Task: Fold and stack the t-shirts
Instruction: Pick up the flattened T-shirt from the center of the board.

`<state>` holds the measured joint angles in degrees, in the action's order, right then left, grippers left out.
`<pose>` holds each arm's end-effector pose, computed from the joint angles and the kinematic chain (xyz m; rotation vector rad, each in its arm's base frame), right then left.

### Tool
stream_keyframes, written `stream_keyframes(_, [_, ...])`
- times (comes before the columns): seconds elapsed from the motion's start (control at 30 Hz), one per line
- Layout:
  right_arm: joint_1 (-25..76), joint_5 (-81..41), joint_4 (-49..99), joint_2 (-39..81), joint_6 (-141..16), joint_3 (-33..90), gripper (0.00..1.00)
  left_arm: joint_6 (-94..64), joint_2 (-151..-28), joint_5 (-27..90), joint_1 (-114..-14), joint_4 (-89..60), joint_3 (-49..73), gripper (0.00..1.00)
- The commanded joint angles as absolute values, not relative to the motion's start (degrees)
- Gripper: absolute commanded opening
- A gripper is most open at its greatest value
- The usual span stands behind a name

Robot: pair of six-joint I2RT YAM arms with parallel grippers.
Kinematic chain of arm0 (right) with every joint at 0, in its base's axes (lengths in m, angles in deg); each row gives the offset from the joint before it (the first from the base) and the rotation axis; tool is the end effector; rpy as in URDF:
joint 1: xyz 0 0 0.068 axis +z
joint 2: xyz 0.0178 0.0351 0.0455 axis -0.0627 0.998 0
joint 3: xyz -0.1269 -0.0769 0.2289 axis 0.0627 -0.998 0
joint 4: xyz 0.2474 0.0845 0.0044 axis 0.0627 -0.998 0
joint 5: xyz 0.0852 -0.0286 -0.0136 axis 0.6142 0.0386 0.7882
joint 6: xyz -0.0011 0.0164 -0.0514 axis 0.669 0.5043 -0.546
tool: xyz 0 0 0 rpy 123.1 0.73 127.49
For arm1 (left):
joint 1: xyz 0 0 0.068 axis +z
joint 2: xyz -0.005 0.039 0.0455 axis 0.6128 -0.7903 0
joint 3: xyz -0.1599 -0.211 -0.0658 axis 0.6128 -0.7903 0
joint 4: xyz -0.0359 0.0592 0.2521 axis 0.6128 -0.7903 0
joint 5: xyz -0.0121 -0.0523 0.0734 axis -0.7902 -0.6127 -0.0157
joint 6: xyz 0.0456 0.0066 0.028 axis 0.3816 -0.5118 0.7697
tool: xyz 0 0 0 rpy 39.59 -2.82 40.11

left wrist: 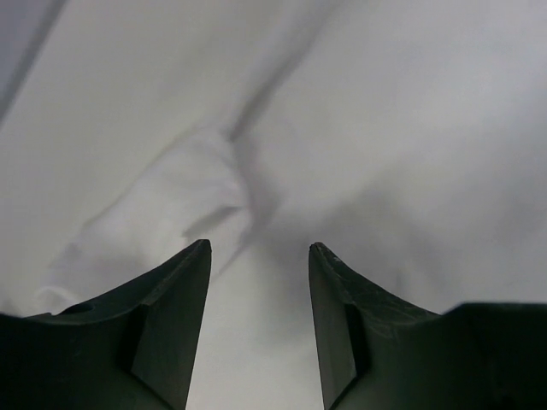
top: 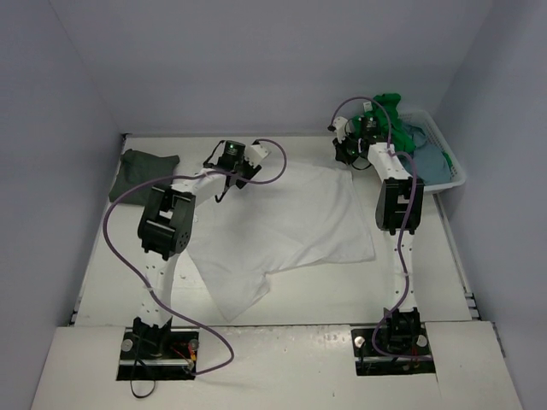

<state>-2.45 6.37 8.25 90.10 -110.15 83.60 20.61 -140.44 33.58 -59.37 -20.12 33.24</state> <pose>0.5832 0.0316 0.1592 -1.0386 1.8167 0.2358 0.4651 -0.1880 0.1799 0.9013 2.0113 -0.0973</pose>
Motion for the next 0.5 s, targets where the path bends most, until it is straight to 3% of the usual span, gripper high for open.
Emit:
stream_keyframes(0.0, [-2.8,6.6,5.3,86.2,-111.0,82.1,0.00,25.5,-138.1,41.7,-58.3,-10.2,35.0,0.45])
stream_keyframes(0.47, [-2.9,7.5,5.3,85.1,-111.0,80.4,0.00,28.5,-142.1,43.3,-57.5,-12.7,42.1,0.47])
